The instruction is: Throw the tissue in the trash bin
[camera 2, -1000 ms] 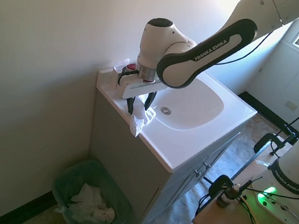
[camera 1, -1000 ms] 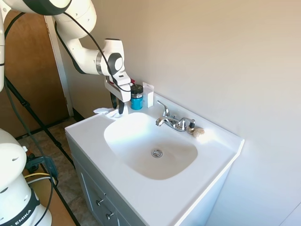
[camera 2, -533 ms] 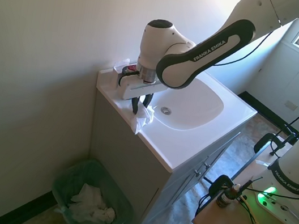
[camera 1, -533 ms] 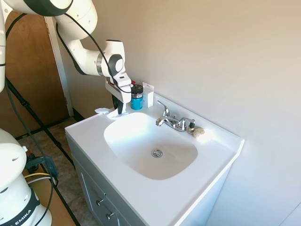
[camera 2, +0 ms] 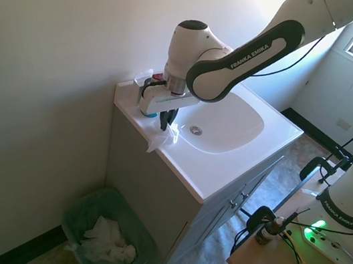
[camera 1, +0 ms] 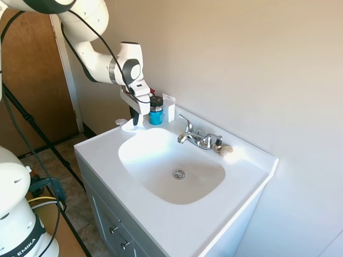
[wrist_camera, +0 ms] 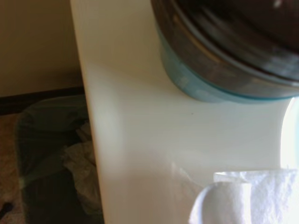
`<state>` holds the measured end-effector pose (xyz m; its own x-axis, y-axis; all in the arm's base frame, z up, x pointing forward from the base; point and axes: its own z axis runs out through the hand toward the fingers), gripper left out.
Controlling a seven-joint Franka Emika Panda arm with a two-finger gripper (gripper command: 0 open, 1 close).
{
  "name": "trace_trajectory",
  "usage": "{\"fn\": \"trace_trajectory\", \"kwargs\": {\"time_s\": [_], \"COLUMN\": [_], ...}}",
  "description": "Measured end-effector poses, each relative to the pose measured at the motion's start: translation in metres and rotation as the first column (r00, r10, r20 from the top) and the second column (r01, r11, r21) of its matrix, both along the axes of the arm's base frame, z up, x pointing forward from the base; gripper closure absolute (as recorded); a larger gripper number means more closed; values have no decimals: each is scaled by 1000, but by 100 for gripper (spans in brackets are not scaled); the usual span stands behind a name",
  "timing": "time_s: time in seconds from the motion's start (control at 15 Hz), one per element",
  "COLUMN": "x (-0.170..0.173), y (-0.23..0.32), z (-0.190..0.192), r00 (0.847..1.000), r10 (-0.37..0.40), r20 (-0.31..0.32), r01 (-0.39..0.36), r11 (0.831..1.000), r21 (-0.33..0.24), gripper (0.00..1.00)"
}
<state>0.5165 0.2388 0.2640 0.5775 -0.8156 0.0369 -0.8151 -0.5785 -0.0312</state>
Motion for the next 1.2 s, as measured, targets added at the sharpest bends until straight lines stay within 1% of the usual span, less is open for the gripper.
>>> {"fn": "trace_trajectory", "kwargs": {"time_s": [0.13,0.27,0.53,0.73,1.0,1.07,1.2], "x": [-12,-29,-53,-53,-61,-60,-54], "y": [15,40,92,130,177,184,189], "z": [23,41,47,35,-4,-14,-25], "r00": [999,996,988,984,978,979,980], "r10": [32,72,136,171,207,205,201], "r20": [26,44,70,58,24,13,0], "r01": [-33,-72,-133,-167,-204,-203,-200], "r11": [999,997,990,984,974,974,974], "r21": [3,-6,-46,-67,-100,-104,-111], "gripper": [100,100,100,100,100,0,0]}}
